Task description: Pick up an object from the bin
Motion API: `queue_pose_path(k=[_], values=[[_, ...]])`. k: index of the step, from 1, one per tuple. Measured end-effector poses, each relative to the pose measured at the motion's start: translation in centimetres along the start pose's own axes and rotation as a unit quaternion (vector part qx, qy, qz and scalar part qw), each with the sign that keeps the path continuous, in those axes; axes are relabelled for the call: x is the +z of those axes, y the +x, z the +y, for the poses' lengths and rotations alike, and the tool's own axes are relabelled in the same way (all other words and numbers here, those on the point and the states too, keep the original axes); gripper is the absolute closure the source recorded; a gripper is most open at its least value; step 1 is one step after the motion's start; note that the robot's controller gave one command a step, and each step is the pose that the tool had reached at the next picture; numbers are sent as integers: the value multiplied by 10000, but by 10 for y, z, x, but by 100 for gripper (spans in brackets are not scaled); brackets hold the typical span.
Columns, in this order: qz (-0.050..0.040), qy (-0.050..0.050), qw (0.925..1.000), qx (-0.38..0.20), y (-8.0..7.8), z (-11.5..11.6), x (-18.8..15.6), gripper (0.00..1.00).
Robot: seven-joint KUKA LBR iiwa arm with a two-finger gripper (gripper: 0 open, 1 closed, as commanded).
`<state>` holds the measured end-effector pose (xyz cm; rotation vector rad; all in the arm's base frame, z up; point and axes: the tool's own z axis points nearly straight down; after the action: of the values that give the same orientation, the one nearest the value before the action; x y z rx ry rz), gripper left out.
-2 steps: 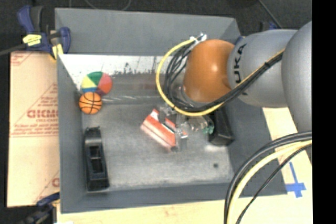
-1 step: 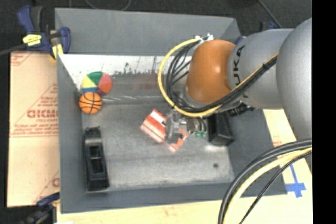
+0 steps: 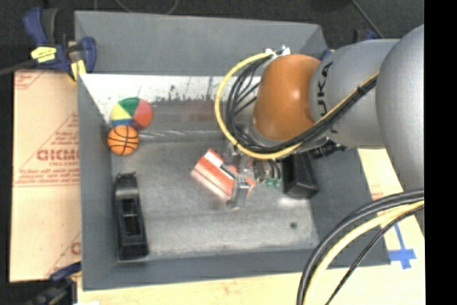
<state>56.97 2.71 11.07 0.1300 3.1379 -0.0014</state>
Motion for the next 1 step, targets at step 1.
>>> queue_pose_path(k=[1], values=[[0,1,10000,-2,0,0,0,0]])
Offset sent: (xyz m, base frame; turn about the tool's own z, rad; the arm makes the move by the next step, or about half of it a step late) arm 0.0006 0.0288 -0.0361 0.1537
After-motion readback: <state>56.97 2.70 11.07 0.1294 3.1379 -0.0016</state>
